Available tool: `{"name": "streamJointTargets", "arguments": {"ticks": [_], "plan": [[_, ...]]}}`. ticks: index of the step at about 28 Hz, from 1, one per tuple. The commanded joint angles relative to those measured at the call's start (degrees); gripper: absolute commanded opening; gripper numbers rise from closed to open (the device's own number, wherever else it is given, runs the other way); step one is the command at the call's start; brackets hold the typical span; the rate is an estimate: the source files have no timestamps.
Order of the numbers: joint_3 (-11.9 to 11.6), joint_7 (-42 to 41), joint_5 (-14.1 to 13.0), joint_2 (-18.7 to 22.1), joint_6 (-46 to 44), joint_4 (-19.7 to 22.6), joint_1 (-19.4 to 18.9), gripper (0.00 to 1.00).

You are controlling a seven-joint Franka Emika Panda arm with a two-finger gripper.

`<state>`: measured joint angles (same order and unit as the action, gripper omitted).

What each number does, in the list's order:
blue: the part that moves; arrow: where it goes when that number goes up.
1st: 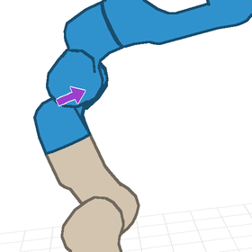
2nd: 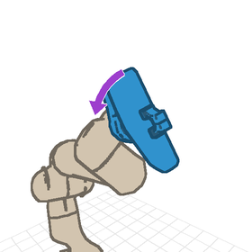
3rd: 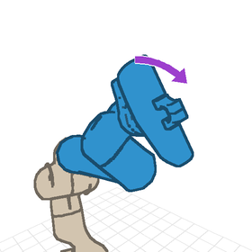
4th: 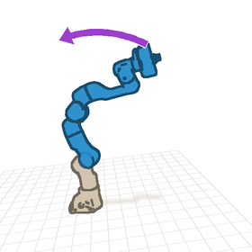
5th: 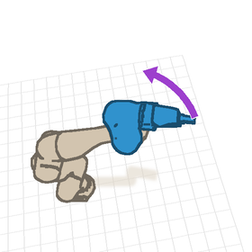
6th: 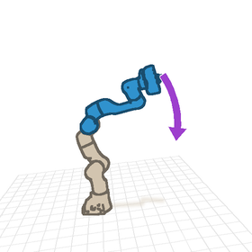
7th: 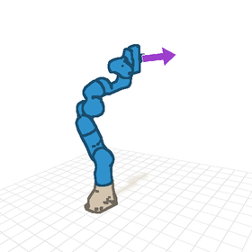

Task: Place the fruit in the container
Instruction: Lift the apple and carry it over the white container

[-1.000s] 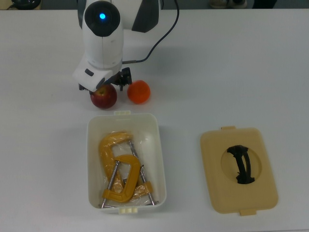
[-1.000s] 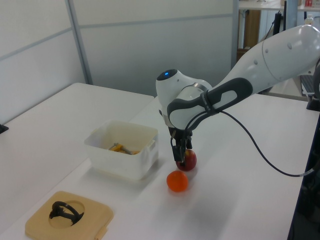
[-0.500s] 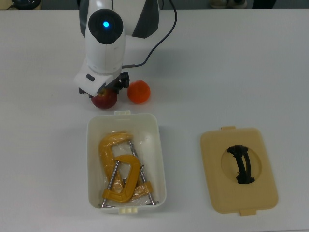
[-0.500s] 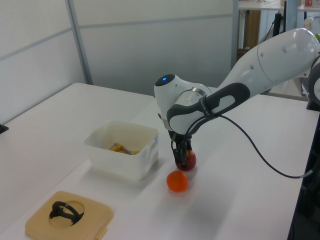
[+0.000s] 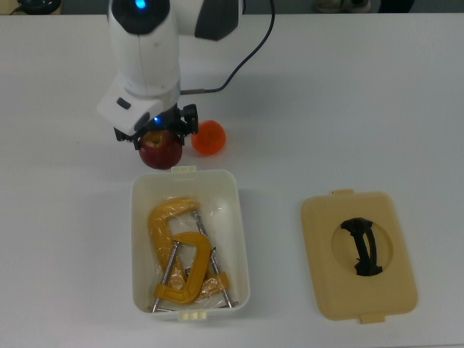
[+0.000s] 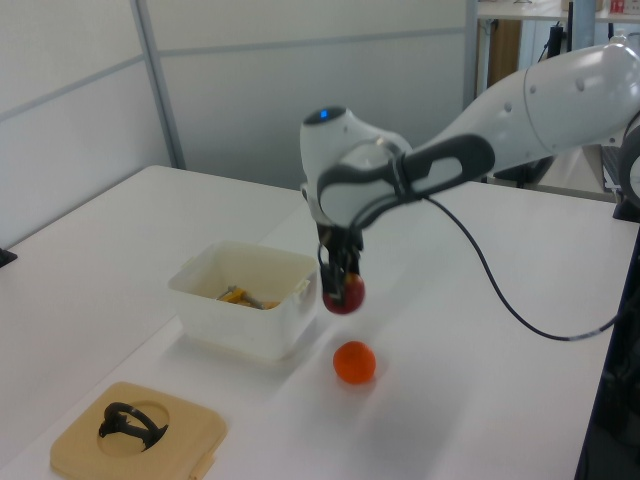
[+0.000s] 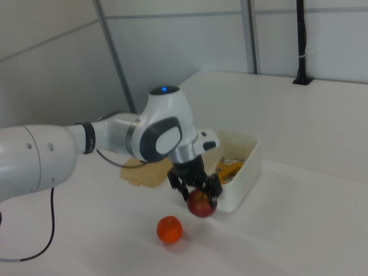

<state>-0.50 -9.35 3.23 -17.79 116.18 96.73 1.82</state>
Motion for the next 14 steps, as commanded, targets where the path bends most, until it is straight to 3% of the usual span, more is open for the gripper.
{"name": "streamJointTargets", "arguments": {"ticks": [1, 5, 12, 14], "plan": [[-0.56, 0.30, -5.59, 1.18, -2.27, -5.49, -0.15, 0.02], [-0.82, 2.67, -7.71, 0.83, -0.52, -7.16, -0.06, 0.03], [-0.73, 9.96, -7.98, -0.31, 12.66, -7.08, -0.24, 0.07], [-0.56, 10.58, -7.45, -1.10, 13.37, -7.08, -0.50, 0.24]]}}
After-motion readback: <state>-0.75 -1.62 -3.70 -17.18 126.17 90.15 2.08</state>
